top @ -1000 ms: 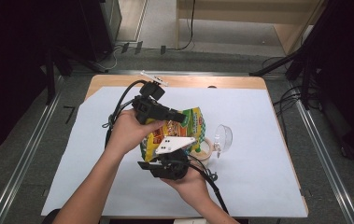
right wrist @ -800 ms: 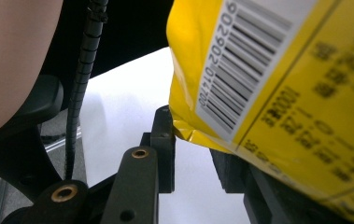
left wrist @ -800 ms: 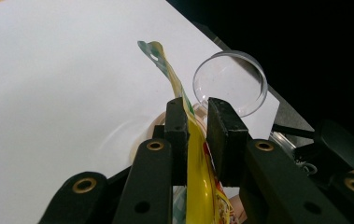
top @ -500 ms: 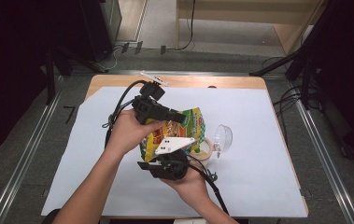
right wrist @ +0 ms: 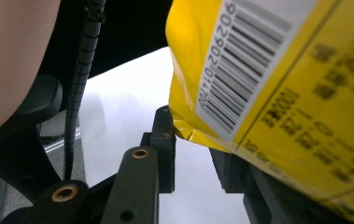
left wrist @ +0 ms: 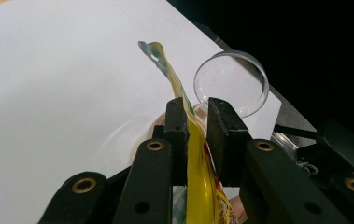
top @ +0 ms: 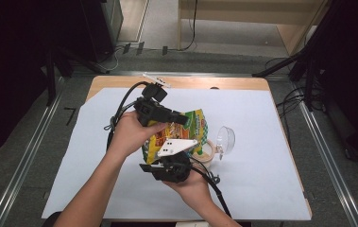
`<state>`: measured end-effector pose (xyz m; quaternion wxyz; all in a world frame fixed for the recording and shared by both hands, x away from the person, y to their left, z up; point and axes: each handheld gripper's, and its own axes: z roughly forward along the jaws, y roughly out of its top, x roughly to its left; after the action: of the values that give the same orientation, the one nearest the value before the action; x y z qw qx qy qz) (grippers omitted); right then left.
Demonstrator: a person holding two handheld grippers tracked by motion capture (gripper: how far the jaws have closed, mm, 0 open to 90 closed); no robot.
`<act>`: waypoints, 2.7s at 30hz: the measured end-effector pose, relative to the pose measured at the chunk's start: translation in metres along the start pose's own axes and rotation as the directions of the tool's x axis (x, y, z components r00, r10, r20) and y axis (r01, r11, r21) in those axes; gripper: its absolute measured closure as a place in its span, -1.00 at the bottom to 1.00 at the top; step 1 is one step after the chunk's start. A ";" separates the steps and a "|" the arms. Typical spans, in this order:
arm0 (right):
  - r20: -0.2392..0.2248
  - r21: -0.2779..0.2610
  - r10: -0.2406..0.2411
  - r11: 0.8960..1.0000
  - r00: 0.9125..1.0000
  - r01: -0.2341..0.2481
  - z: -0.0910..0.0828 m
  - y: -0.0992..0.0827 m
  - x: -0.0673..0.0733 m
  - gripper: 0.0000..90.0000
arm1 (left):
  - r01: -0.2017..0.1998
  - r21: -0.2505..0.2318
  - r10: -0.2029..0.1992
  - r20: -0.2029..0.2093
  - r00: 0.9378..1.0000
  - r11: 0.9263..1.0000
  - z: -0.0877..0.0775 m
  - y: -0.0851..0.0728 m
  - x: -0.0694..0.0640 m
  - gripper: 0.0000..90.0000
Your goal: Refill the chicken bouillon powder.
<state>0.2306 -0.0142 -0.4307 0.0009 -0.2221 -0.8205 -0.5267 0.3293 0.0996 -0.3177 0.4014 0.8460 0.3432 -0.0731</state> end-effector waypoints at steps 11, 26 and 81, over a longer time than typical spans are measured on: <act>-0.004 -0.012 0.009 1.000 1.000 -0.009 0.000 0.000 0.003 0.63 | -0.008 0.004 0.008 -0.007 1.000 1.000 -0.001 0.000 -0.002 0.75; 0.001 -0.017 0.003 1.000 1.000 -0.002 0.000 0.000 0.004 0.63 | -0.012 -0.002 0.012 -0.011 1.000 1.000 -0.002 0.000 -0.004 0.74; 0.012 -0.025 0.004 1.000 1.000 -0.003 -0.002 0.001 0.004 0.62 | -0.010 -0.007 0.010 -0.008 1.000 1.000 -0.001 0.002 -0.004 0.72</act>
<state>0.2271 -0.0139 -0.4279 -0.0060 -0.2267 -0.8133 -0.5358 0.3273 0.0975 -0.3143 0.4035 0.8465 0.3408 -0.0664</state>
